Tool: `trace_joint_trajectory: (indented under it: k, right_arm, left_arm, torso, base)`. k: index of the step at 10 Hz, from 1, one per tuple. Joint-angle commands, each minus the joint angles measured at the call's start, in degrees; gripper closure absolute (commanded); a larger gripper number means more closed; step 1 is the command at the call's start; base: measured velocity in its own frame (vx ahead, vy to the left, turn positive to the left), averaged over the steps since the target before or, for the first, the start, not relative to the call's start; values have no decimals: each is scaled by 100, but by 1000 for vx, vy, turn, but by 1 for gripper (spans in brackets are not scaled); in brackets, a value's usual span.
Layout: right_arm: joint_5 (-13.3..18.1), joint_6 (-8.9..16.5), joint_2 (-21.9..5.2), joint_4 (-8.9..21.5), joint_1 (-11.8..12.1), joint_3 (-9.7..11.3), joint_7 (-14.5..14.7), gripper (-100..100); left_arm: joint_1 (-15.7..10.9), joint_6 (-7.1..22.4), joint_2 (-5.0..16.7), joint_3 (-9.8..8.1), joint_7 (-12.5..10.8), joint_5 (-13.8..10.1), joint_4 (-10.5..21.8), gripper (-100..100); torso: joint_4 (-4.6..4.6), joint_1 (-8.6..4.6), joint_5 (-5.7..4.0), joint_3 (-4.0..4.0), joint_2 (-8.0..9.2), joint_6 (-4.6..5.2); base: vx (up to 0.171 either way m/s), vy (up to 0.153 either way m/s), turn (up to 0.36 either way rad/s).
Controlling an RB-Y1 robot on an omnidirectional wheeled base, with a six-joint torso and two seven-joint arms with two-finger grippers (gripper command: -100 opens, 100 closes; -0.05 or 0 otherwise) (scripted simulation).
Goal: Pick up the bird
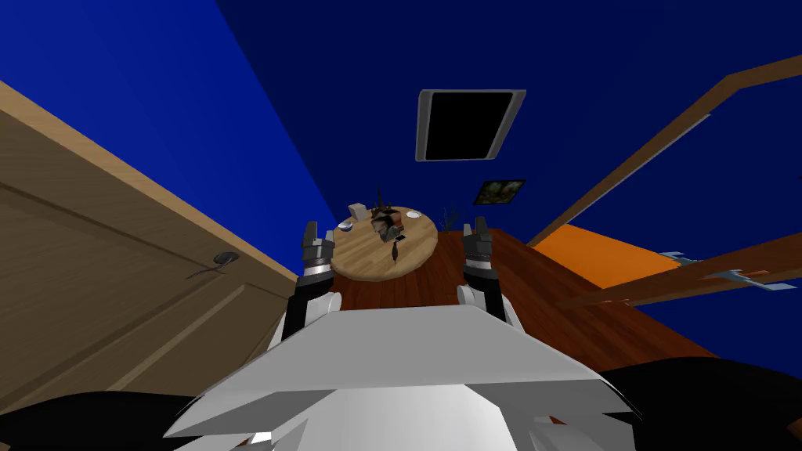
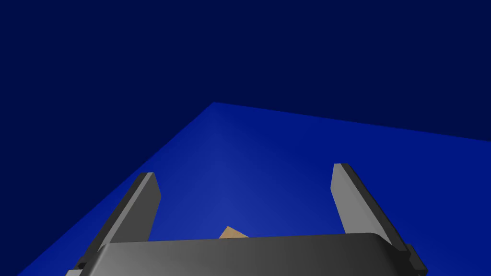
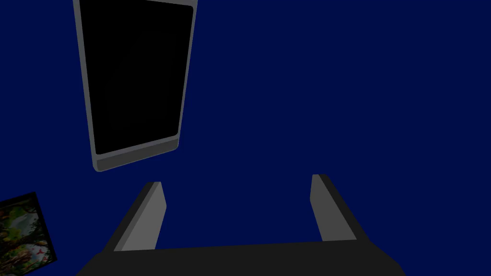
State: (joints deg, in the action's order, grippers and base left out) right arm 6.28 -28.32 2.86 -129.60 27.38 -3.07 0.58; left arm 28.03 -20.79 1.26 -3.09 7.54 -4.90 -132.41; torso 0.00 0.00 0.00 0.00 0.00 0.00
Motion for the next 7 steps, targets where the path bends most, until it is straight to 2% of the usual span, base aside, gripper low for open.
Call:
trace_joint_trajectory:
  k: [1,4,7]
  right_arm:
    - [0,0,0,0,0,0,0,0]
    - [0,0,0,0,-1,0,0,0]
    - [0,0,-1,0,-1,0,0,0]
  left_arm:
    - [75,-22,215,23,-63,-25,44,-100]
    - [242,-78,651,86,-214,-83,136,-100]
    - [464,-165,1166,177,-440,-165,275,-100]
  torso:
    - [0,0,0,0,0,0]
    - [3,17,4,7,13,1]
    - [5,20,4,13,23,2]
  base:
    - [-14,13,-158]
    - [-35,40,-192]
    - [-62,43,-292]
